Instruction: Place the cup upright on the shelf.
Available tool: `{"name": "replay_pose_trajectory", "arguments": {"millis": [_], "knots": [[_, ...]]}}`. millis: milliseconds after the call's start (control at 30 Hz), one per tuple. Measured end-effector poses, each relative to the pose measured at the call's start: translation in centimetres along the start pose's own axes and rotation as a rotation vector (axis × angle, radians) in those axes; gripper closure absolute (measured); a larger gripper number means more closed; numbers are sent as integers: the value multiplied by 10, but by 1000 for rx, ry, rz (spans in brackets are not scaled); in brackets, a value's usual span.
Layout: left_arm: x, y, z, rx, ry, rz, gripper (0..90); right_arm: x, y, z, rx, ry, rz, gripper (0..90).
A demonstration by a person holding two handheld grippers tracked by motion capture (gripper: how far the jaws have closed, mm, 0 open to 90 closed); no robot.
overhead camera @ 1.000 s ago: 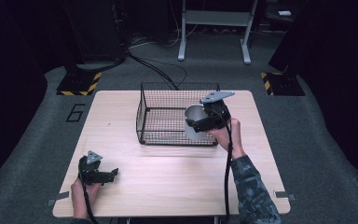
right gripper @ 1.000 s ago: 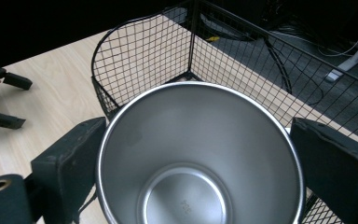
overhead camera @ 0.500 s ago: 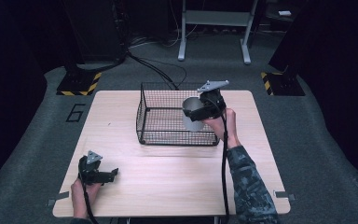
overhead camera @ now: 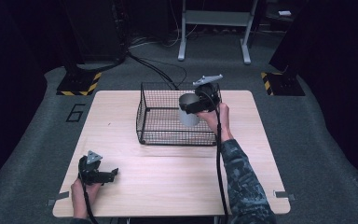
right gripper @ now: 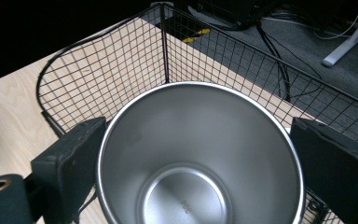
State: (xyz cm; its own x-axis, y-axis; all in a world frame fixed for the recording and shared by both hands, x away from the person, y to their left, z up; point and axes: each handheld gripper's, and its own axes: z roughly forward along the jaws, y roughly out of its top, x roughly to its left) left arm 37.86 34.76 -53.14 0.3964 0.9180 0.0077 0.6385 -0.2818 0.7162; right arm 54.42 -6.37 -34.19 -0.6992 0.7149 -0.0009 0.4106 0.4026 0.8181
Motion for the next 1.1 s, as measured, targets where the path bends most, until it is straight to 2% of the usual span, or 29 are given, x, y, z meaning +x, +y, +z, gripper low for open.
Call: {"name": "replay_pose_trajectory", "arguments": {"millis": [133, 167, 500, 600, 833, 1000, 1100], "knots": [[0, 0, 0, -1, 2, 4, 4, -2, -1, 13, 21, -5, 2, 60], [0, 0, 0, 0, 0, 0, 4, -4, -2, 19, 31, -4, 16, 60], [0, 0, 0, -4, 2, 1, 4, -12, -6, 40, 56, -9, 56, 60], [0, 0, 0, -2, 2, 3, 4, -13, -7, 45, 61, -12, 53, 60], [0, 0, 0, -4, 2, 1, 4, -10, -11, 56, 78, -8, 77, 59], [0, 0, 0, -4, 2, 1, 4, -8, -14, 63, 81, -2, 75, 60], [0, 0, 0, -4, 2, 1, 4, -5, -17, 69, 104, 6, 67, 60]]}}
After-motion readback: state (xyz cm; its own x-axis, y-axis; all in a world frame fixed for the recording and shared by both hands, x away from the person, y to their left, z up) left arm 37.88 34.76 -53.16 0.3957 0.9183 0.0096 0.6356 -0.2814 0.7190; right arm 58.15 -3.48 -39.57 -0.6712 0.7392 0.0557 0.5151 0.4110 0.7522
